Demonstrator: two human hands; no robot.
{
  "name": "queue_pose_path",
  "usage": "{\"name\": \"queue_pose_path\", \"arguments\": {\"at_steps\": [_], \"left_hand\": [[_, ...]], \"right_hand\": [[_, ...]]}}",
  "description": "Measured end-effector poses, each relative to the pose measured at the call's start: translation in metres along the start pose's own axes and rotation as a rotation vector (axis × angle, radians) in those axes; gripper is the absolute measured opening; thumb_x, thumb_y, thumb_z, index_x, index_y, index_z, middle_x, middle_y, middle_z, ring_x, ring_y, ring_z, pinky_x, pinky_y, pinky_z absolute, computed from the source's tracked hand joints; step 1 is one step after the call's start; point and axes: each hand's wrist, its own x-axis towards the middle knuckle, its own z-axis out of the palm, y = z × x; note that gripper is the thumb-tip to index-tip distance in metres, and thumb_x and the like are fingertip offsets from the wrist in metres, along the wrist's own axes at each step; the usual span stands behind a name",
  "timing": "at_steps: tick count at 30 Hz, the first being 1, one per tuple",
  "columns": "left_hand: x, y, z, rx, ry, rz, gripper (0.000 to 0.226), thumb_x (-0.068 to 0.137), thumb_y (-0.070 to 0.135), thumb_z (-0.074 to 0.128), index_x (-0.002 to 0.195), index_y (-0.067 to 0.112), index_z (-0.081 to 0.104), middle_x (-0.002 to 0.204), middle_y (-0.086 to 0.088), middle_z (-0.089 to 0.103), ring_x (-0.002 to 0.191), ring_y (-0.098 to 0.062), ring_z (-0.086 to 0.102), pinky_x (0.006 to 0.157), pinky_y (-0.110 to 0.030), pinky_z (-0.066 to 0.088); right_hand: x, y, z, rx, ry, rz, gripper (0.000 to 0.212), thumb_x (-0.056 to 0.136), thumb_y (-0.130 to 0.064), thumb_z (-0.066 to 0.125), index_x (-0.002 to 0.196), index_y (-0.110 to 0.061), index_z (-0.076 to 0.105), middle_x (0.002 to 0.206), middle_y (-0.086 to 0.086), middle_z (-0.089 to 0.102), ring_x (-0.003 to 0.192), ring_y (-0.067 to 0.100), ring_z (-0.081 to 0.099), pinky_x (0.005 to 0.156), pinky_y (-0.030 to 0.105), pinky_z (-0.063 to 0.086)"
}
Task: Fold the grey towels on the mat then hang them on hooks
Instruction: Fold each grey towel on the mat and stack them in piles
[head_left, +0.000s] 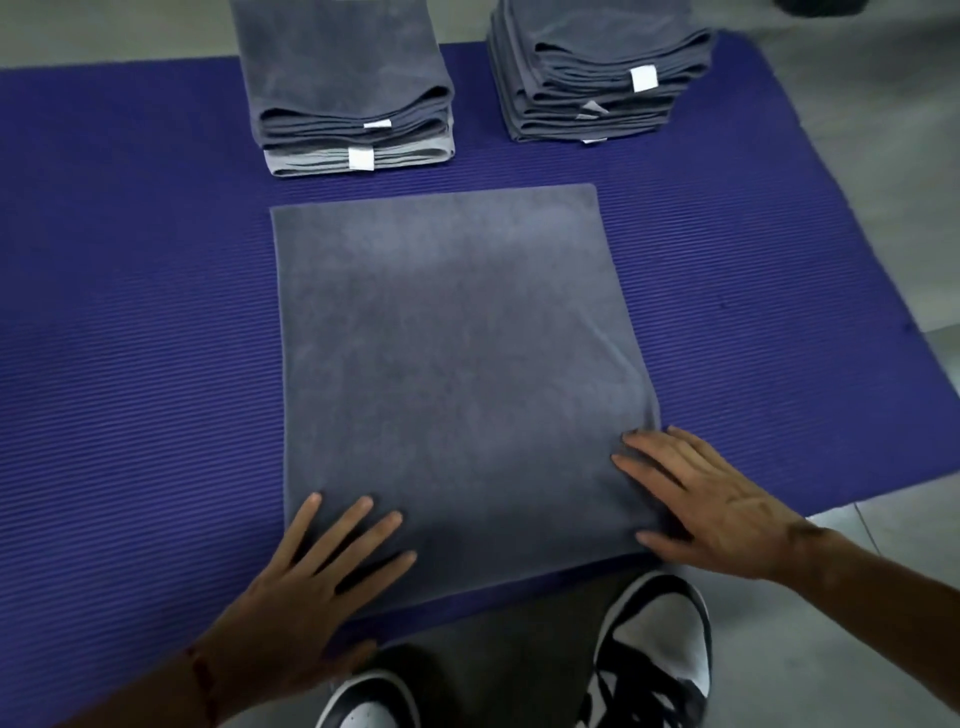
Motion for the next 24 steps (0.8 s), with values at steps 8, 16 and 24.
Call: {"name": "queue_pose_path", "arguments": {"at_steps": [8, 16, 24], "left_hand": [[-0.028, -0.014, 0.007, 0.017, 0.132, 0.07, 0.042, 0.087, 0.025, 0.051, 0.125, 0.019, 0.068, 0.138, -0.012, 0.06, 0.125, -0.031, 0.061, 0.11, -0.056, 0.035], [-0.013, -0.032, -0.044, -0.701, 0.4, -0.573, 0.033, 0.097, 0.056, 0.05, 0.1, 0.03, 0.07, 0.099, 0.022, 0.07, 0.099, 0.015, 0.058, 0.092, -0.001, 0.038], [0.051, -0.092, -0.084, -1.568, 0.668, -0.859, 0.024, 0.108, 0.03, 0.041, 0.116, 0.015, 0.057, 0.114, -0.007, 0.071, 0.107, -0.024, 0.067, 0.09, -0.06, 0.055]], "right_hand": [[-0.024, 0.016, 0.002, -0.042, 0.097, -0.177, 0.057, 0.085, -0.045, 0.055, 0.133, -0.016, 0.061, 0.14, 0.009, 0.058, 0.133, 0.024, 0.048, 0.112, 0.045, 0.033], [0.0, 0.003, -0.017, 0.432, 0.377, 0.301, 0.009, 0.089, -0.021, 0.07, 0.097, -0.019, 0.074, 0.102, -0.005, 0.069, 0.096, 0.01, 0.061, 0.091, 0.028, 0.045], [0.086, 0.03, -0.082, 1.029, 0.508, 0.636, 0.018, 0.108, -0.03, 0.045, 0.11, -0.018, 0.059, 0.1, -0.005, 0.07, 0.089, -0.002, 0.064, 0.084, 0.018, 0.05]]}}
